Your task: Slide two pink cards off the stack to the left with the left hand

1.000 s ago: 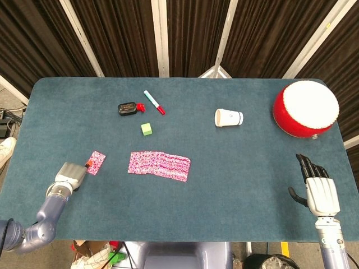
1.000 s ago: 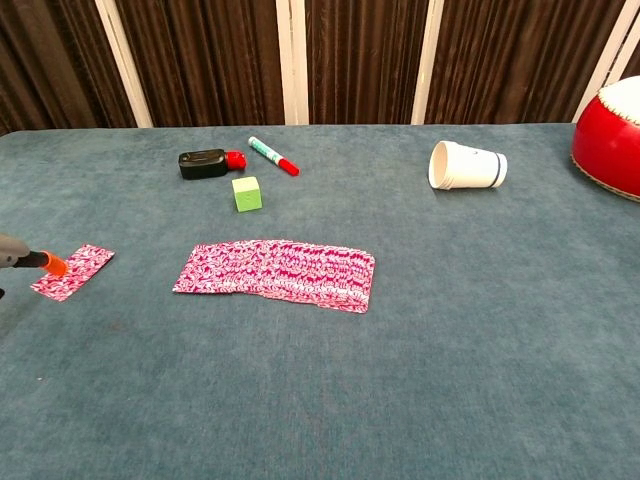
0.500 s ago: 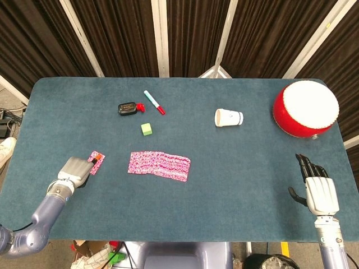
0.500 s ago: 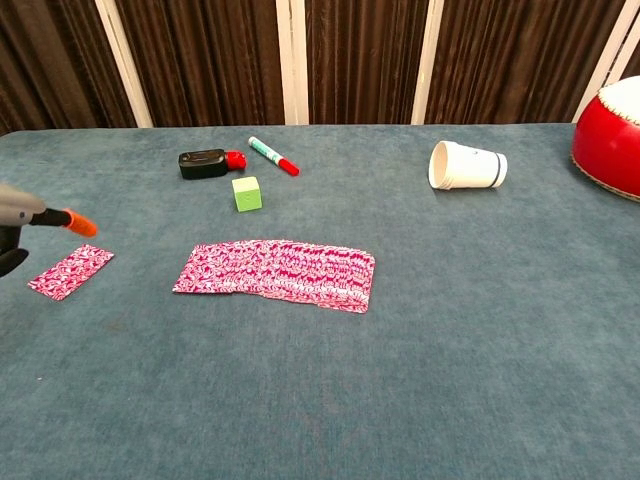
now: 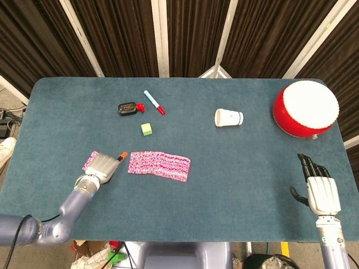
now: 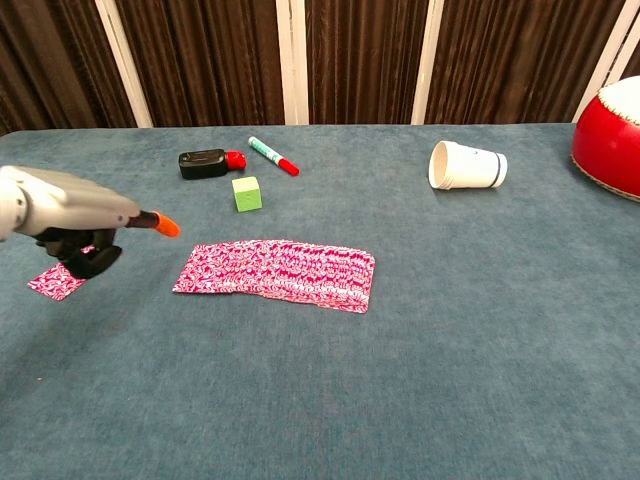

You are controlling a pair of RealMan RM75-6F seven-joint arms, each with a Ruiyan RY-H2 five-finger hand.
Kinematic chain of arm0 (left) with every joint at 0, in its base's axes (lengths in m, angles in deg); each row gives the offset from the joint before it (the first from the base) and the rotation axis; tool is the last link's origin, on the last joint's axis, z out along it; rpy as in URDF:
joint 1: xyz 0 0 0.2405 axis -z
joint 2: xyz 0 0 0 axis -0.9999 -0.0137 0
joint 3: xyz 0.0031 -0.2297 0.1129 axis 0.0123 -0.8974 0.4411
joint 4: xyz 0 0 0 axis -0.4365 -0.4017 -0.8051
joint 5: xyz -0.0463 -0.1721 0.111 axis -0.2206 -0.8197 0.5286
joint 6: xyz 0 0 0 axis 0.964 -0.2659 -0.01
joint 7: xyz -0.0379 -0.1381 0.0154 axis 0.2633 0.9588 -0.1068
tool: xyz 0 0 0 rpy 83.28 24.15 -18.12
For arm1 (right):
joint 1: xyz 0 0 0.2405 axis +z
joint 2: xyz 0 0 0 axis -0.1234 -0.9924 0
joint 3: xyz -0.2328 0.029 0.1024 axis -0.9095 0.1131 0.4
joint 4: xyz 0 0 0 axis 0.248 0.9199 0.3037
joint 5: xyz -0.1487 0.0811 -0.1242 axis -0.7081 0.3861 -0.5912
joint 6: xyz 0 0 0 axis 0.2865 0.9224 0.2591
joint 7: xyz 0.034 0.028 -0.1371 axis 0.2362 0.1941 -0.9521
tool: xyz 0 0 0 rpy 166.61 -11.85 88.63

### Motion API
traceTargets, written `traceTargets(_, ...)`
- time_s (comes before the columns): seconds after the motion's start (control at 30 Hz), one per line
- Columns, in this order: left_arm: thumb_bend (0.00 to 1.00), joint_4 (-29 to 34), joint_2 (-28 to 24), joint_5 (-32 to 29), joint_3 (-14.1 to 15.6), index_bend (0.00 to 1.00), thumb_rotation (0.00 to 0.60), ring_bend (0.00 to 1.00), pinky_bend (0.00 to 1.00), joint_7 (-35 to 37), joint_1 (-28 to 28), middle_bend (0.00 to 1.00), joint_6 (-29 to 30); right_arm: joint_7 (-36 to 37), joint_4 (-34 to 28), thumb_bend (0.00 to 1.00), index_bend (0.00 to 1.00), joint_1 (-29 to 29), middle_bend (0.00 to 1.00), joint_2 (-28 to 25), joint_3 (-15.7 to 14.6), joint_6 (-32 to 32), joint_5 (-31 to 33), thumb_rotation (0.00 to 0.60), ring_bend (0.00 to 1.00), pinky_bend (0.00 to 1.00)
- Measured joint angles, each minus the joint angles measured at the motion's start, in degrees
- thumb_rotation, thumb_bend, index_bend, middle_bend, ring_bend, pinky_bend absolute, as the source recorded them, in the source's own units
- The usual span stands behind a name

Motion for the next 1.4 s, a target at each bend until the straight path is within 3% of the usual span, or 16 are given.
traceTargets(0.37,0.97,-4.71,6.82,-6.36,-0.63,0.04,0.600,0.84,0.75,-4.29,3.53,0.86,-1.12,0.23,0.20,0.28,0.01,0.06,0.15,0.05,0.11,-0.16,0.22,0.600,0.23,0.24)
traceTargets(0.93,0.97,-6.54,8.62,-11.97,0.22,0.05,0.600,0.84,0.76,-8.19,5.38,0.86,2.13,0.49,0.03,0.28,0.01,-0.06,0.15,-0.12,0.02,-0.02,0.15,0.600,0.23,0.24)
traceTargets(1.4,0.97,-17.12,11.19,-17.74,-0.01,0.05,0.600,0.84,0.75,-10.47,5.74,0.86,-1.08,-0.64,0.23,0.28,0.01,0.10,0.15,0.30,-0.09,-0.33,0.28,0.600,0.23,0.24)
